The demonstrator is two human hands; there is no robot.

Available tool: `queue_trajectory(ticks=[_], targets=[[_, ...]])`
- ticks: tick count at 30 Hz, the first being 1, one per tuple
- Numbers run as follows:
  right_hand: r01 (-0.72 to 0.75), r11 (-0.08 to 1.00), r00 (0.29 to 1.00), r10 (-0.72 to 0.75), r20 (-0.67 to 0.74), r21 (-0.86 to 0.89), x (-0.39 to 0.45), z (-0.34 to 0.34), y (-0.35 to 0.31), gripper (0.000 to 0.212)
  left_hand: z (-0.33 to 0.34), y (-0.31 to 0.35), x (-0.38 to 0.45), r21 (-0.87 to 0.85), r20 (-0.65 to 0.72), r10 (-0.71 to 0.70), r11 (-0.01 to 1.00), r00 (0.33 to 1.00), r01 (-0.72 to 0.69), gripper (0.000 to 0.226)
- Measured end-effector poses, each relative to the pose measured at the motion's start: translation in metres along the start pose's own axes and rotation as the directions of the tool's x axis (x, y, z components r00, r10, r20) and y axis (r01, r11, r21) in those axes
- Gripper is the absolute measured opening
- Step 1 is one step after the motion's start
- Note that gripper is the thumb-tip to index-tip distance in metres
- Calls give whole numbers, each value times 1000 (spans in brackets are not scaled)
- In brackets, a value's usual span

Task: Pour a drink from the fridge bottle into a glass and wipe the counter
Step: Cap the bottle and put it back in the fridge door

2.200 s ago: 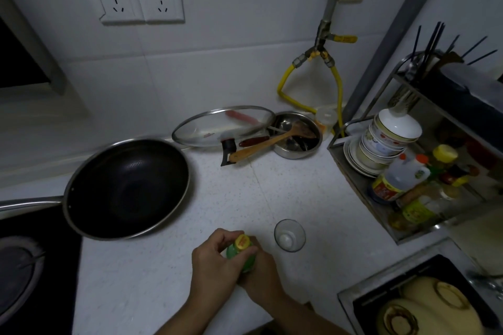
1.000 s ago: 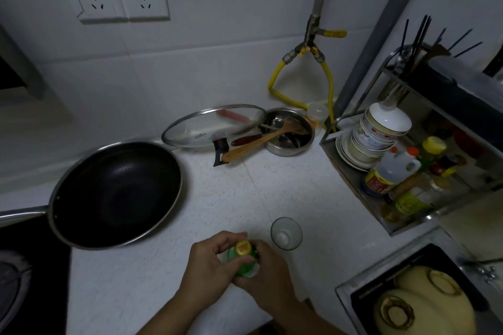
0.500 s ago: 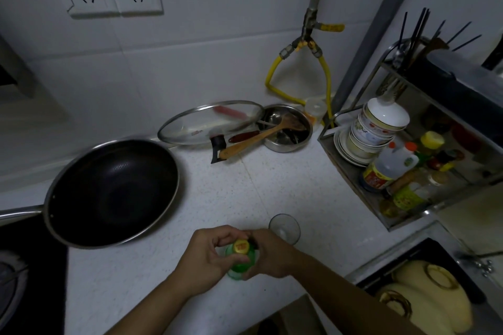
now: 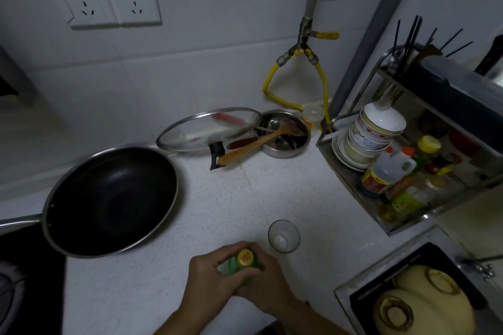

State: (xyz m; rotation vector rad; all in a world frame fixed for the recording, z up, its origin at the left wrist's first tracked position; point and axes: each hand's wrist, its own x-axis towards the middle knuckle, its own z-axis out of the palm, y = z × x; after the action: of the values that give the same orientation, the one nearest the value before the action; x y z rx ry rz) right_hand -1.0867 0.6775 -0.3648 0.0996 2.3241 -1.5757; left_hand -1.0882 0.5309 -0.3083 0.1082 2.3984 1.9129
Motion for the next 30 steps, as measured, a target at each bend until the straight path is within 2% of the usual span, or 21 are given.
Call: queue_trajectory(ticks=[3, 7, 10, 17, 19, 23, 27, 30], targets=[[-4, 1000, 999, 4, -36, 2, 1, 5, 2, 44, 5, 1, -2, 36, -55, 37, 999, 998, -35, 46], [50, 998, 998, -51, -32, -45, 6, 3, 7, 39, 7, 6, 0, 106, -18, 117, 988, 993, -114, 37], [71, 996, 996, -68, 57, -60, 14, -6, 13, 40, 4, 10, 4, 125, 51, 164, 978, 985, -170, 37], [35, 997, 961, -13, 275, -73, 22, -24, 14, 39, -3, 3, 16, 82, 214, 129, 985, 968, -149, 34], [43, 995, 960, -17, 279, -88, 24, -26, 15, 35, -4, 0, 17, 54, 225, 111, 991, 968, -126, 29], [66, 993, 969, -40, 242, -98, 25, -22, 11, 42, -7, -5, 17, -25, 222, 28, 999, 975, -23, 32], [36, 992, 982, -13, 187, -121, 20, -16, 8, 74, -14, -18, 14, 13, 261, -72, 997, 963, 71, 52], [36, 982, 991, -12, 131, -187, 14, -11, 6, 68, -24, -41, 7, 80, 247, -206, 978, 947, 192, 71]])
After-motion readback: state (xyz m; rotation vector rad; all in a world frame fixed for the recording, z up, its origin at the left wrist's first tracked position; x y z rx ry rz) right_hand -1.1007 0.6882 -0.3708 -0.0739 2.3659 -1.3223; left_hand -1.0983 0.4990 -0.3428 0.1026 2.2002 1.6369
